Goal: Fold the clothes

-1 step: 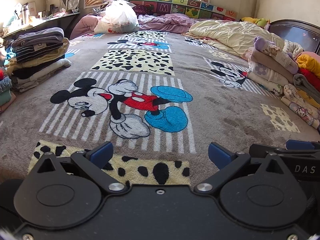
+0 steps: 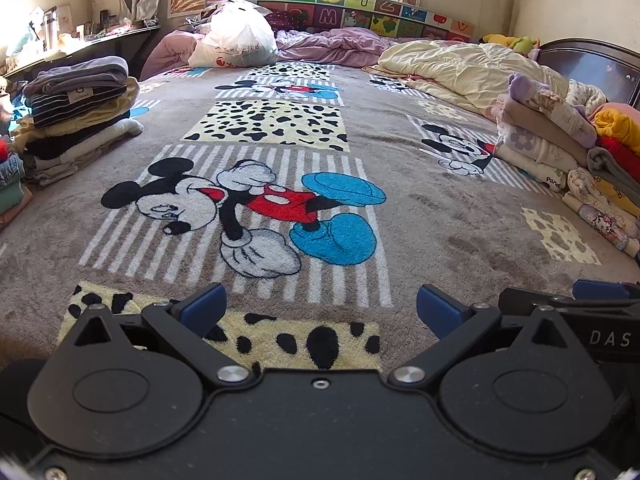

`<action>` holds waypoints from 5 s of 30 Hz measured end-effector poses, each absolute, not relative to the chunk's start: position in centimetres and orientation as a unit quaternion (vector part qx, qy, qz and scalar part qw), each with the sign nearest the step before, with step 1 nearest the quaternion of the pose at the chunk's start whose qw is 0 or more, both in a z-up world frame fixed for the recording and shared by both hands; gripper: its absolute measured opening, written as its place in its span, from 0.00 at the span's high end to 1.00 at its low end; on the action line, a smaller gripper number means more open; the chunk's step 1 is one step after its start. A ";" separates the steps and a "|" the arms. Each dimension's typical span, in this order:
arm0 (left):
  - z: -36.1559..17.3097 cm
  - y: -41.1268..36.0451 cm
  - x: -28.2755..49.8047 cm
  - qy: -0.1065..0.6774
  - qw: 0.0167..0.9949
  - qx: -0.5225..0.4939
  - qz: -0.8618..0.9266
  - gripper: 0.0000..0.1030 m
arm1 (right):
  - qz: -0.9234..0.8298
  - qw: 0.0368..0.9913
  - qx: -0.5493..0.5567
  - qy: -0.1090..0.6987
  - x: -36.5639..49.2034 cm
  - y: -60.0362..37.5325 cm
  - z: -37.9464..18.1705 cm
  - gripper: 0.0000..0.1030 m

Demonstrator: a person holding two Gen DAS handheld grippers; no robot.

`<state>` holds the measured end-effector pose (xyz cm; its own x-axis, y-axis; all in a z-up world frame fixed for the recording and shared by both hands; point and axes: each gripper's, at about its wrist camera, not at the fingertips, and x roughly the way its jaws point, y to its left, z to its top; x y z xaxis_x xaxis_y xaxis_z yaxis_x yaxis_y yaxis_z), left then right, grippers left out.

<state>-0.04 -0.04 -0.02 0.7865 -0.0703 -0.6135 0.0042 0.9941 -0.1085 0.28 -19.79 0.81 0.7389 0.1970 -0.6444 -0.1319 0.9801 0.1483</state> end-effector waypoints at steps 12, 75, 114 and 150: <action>-0.1 -0.2 -0.1 0.334 0.942 -0.040 -0.018 0.00 | 0.089 0.933 0.045 0.346 0.3 -19.6 0.7 0.00; -1.0 0.8 0.5 0.340 0.938 -0.058 -0.019 0.00 | 0.112 0.932 0.052 0.341 0.3 -19.6 0.4 0.00; 5.1 40.3 7.0 0.177 0.865 -0.192 0.429 0.44 | 0.216 0.918 0.128 0.308 16.2 -14.4 3.3 0.00; 20.3 14.0 10.7 0.071 0.995 -0.074 0.019 1.00 | 0.156 0.929 0.184 0.281 9.9 -27.3 4.1 0.00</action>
